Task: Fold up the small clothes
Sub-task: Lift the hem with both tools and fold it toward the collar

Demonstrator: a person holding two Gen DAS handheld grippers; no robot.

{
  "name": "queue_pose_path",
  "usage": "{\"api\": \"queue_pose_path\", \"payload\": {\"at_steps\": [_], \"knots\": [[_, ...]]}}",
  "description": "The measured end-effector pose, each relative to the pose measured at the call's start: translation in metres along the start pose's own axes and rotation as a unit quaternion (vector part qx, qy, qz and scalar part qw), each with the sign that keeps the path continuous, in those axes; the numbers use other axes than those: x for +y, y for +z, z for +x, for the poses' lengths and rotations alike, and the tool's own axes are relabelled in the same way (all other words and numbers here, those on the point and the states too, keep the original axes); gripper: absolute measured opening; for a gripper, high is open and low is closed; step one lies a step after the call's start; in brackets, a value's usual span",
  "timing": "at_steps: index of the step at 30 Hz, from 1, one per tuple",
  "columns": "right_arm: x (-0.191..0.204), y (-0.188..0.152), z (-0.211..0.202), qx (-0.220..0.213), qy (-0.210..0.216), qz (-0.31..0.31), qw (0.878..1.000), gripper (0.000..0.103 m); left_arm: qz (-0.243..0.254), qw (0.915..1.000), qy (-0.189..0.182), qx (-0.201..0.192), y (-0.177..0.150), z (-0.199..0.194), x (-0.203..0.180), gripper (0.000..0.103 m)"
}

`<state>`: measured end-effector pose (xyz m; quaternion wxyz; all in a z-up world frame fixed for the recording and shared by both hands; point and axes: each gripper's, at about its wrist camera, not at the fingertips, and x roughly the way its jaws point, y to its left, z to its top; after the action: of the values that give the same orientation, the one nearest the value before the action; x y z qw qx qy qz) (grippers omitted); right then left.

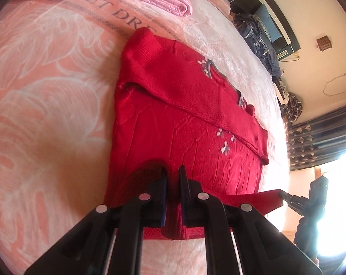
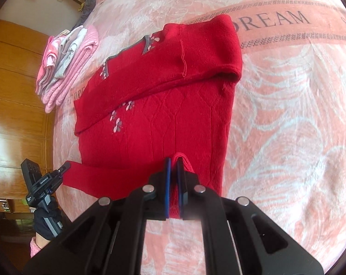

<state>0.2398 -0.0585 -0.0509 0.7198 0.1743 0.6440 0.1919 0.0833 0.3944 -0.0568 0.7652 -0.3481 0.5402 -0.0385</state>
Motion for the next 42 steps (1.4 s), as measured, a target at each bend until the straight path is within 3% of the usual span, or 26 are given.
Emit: {"api": "queue_pose_path", "payload": {"at_steps": [3,6,9,10,15,18,19,24,30,35,42], "knots": [[-0.007,0.026,0.014,-0.004,0.013,0.016,1.000,0.004,-0.001,1.0000,0.000,-0.004,0.020,0.013,0.001,0.011],[-0.020,0.046,0.031,0.001,0.010,0.040,0.999,0.007,-0.009,0.9999,0.006,0.001,0.041,0.028,0.003,0.019],[-0.034,0.061,0.036,-0.009,0.001,0.053,0.999,0.009,-0.027,0.9996,-0.002,-0.003,0.063,0.039,0.008,0.048],[-0.038,0.064,0.035,-0.013,0.006,0.058,0.998,0.011,-0.036,0.9992,-0.015,-0.007,0.070,0.040,0.009,0.050],[-0.042,0.072,0.029,-0.029,0.020,0.035,0.999,0.011,-0.017,0.9984,-0.046,-0.028,0.095,0.038,0.008,0.050],[-0.032,0.071,0.028,-0.027,0.028,-0.002,0.999,0.023,0.029,0.9985,-0.042,-0.020,0.099,0.036,0.004,0.054],[-0.028,0.070,0.029,-0.024,0.027,-0.014,0.999,0.028,0.047,0.9981,-0.038,-0.011,0.099,0.037,0.003,0.055],[-0.014,0.066,0.044,-0.001,0.032,-0.053,0.998,0.029,0.119,0.9928,-0.005,0.018,0.088,0.046,0.003,0.055],[-0.005,0.063,0.059,0.019,0.020,-0.078,0.997,0.036,0.191,0.9804,0.020,0.046,0.072,0.066,-0.019,0.055],[-0.006,0.063,0.065,0.026,0.021,-0.086,0.996,0.037,0.205,0.9750,0.061,0.061,0.065,0.085,-0.020,0.056],[-0.004,0.063,0.073,0.036,0.011,-0.107,0.993,0.044,0.214,0.9741,0.046,0.059,0.064,0.085,-0.016,0.055]]}}
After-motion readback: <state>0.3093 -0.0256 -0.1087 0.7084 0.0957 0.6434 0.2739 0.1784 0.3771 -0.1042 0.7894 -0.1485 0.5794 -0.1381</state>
